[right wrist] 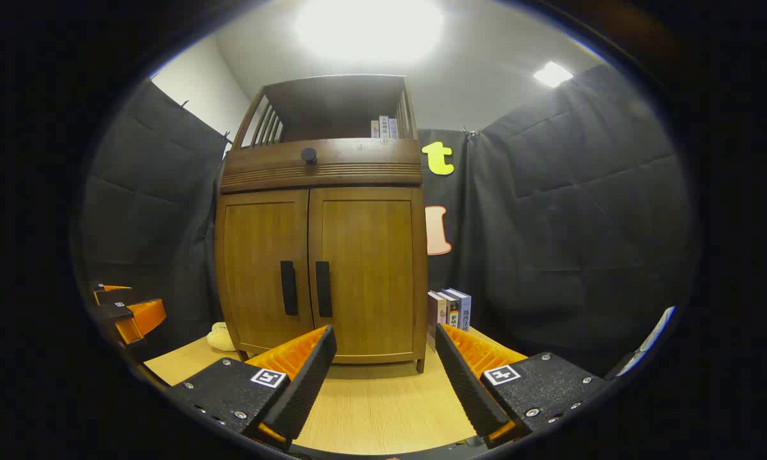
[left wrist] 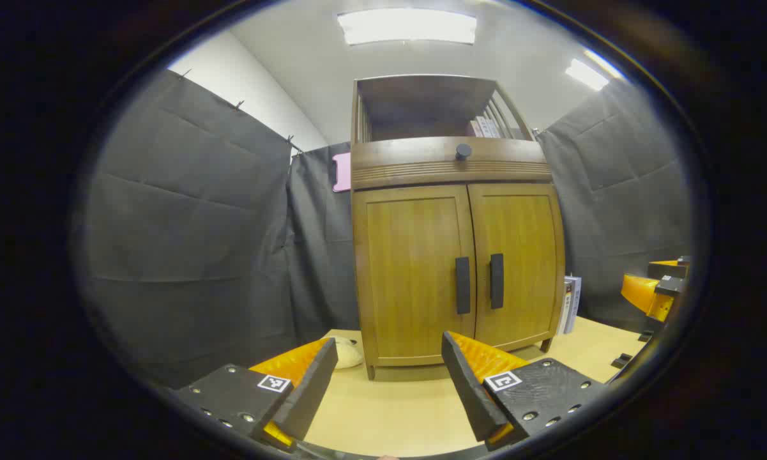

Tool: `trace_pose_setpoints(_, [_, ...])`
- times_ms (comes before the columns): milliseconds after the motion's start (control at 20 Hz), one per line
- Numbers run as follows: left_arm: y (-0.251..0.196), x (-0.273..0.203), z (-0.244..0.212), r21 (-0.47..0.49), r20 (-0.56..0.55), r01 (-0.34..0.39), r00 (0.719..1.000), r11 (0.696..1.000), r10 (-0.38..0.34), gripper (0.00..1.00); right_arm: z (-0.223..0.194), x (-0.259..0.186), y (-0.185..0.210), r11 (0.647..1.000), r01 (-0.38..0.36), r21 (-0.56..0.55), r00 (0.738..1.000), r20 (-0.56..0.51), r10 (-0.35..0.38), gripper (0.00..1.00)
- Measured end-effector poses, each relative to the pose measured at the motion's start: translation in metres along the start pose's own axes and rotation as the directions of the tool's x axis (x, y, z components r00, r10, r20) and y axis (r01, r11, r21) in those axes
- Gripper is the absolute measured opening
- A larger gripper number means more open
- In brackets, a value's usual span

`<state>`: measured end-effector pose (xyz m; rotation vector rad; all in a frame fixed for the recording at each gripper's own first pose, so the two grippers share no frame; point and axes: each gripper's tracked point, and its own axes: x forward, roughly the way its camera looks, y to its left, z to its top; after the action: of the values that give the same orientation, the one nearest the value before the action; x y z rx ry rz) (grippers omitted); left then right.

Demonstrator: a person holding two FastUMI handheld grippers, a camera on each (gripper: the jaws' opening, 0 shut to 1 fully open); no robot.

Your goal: Open the right door of the double-door shoe cabinet with the right hand, and open the left door with the left hand.

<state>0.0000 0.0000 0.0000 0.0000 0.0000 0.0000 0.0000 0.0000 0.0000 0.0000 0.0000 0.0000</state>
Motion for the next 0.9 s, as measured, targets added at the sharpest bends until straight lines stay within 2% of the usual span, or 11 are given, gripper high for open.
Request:
trace_pose_setpoints(150, [0.003, 0.0, -0.002, -0.005, 0.0, -0.004, 1.0, 1.0, 0.004, 0.99, -0.001, 0.0, 0.002, 1.0, 0.001, 0.0, 1.0, -0.004, -0.001, 0.96])
trace_pose_setpoints(200, [0.003, 0.0, -0.001, -0.006, 0.003, -0.004, 1.0, 1.0, 0.004, 0.94, -0.001, 0.0, 0.002, 1.0, 0.001, 0.003, 1.0, -0.003, -0.001, 0.96])
trace_pose_setpoints(350, [0.004, -0.002, -0.001, -0.006, 0.006, -0.003, 1.0, 1.0, 0.004, 0.94, -0.001, 0.0, 0.006, 1.0, -0.008, 0.003, 1.0, -0.002, 0.008, 0.94])
trace_pose_setpoints(900, [0.01, -0.004, 0.006, 0.002, 0.02, -0.017, 1.0, 1.0, 0.017, 0.94, -0.004, 0.01, 0.014, 0.999, -0.041, 0.008, 0.999, -0.018, 0.041, 0.96])
